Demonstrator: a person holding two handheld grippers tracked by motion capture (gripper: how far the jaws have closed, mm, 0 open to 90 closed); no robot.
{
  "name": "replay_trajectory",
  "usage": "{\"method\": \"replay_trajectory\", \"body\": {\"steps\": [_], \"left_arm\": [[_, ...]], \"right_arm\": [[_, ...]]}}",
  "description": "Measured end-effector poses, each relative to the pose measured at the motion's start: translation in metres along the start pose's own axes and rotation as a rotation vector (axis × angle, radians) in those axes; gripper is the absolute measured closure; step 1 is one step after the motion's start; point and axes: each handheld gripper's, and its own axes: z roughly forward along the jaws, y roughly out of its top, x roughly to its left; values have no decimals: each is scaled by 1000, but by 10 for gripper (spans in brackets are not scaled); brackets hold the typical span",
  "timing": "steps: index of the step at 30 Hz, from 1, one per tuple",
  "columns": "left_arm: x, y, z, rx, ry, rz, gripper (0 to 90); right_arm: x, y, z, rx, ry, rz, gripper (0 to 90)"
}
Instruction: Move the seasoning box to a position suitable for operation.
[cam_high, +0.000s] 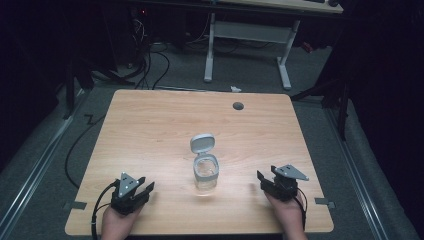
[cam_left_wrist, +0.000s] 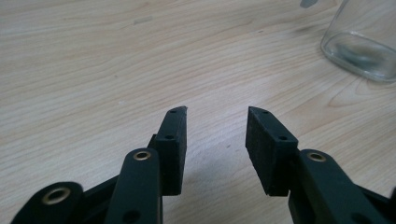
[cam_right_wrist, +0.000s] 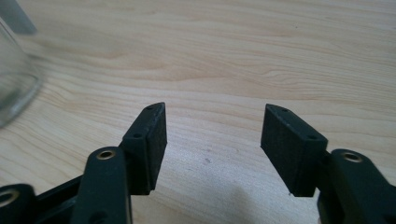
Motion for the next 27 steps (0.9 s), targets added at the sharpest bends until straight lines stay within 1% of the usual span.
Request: {"method": "replay_trajectory", "body": {"steps": [2,3,5,6,8,11,12,13,15,16,18,20,21,22,24,25,26,27], "left_arm": [[-2,2,1,-8,-7,-2,589],[-3,2,1,-11,-12,-1,589],[-5,3,1,-16,-19,-4,588],[-6,3,1,-14,-21,5,587],[-7,3,1,-10,-28,5,585],[-7,4,0,-12,-34,1,582],[-7,4,0,-14,-36,4,582],[-7,4,-1,-18,-36,8,573],[-6,4,-2,-22,-35,11,565],[-5,5,-4,-27,-29,18,546],[-4,5,-6,-32,-29,5,538],[-3,6,-7,-35,-29,3,538],[-3,6,-7,-35,-29,3,536],[-2,7,-7,-33,-29,3,529],[-2,6,-7,-29,-28,5,517],[-2,6,-6,-24,-26,5,485],[-2,5,-5,-20,-25,3,485],[-3,5,-5,-14,-26,-6,480]], "right_arm": [[-6,-3,-6,-22,25,41,420],[-8,-4,-8,-27,19,48,431],[-10,-5,-9,-27,20,52,438],[-13,-8,-10,-28,16,47,444],[-13,-9,-9,-33,15,55,435],[-12,-9,-8,-37,26,54,433],[-10,-9,-7,-39,32,52,433],[-4,-7,-5,-42,45,28,433],[-2,-6,-4,-43,43,21,434],[5,-2,-2,-46,51,3,438],[11,1,0,-49,53,-22,449],[19,5,2,-43,64,-42,456],[19,5,2,-43,64,-42,456],[26,8,4,-40,83,-59,470],[28,9,5,-38,91,-64,487],[33,12,6,-38,123,-58,535],[33,12,6,-38,123,-58,535],[35,12,5,-40,138,-53,567]]}}
